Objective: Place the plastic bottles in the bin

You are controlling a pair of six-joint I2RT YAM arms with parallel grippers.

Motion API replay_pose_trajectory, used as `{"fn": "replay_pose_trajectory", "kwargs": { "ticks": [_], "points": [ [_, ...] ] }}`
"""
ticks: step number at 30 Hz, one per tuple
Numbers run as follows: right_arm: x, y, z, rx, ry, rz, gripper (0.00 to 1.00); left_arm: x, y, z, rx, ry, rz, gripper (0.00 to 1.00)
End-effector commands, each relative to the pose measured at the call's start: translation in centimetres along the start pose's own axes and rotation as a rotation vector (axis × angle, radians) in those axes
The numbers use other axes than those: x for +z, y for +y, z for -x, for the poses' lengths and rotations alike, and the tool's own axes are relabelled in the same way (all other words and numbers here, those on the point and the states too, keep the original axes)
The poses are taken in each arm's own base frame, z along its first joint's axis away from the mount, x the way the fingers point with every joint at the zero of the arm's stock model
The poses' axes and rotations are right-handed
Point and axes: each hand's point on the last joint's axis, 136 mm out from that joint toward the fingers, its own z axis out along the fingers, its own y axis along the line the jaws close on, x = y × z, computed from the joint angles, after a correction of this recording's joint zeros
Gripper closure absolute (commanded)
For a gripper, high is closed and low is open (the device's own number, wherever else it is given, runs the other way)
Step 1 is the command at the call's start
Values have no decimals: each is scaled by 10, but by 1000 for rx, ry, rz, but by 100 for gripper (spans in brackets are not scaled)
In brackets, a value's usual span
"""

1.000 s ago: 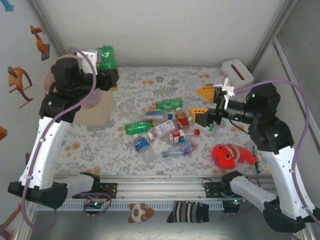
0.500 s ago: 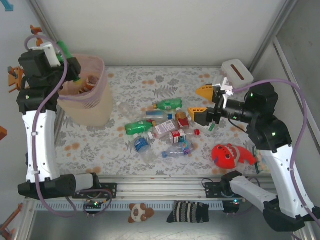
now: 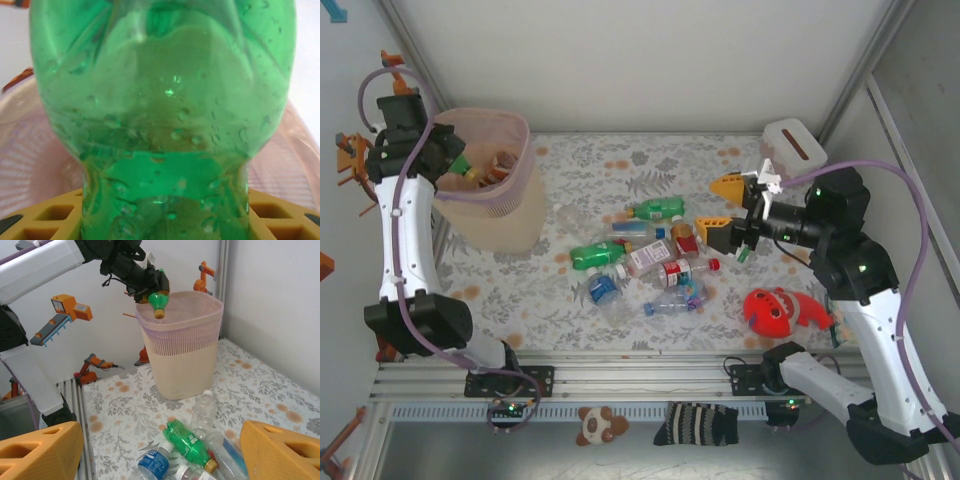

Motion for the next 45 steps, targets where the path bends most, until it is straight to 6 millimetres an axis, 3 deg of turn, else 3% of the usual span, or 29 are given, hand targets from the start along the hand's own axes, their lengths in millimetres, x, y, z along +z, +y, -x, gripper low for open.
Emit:
{"fn": "replay_pose_trajectory", "kwargs": {
  "ticks": [1,9,13,24,34,45],
  "points": [
    [-2,4,4,-46,-26,11,19,-5,30,2,-181,-1,189,69],
    [-2,6,-5,-63,-17,21,20,27,31,-25,-349,135,288,64],
    [-2,6,-10,-75,-10,19,20,36,31,-38,-382,159,328,64],
    [-2,6,-17,-87,11,18,20,51,37,-68,-435,205,408,50],
    [-7,9,-17,-95,15,5,20,29,24,-57,-487,168,344,10],
    [-10,8,-15,-93,10,-17,20,-1,-7,-35,-460,140,172,12]
  ]
}}
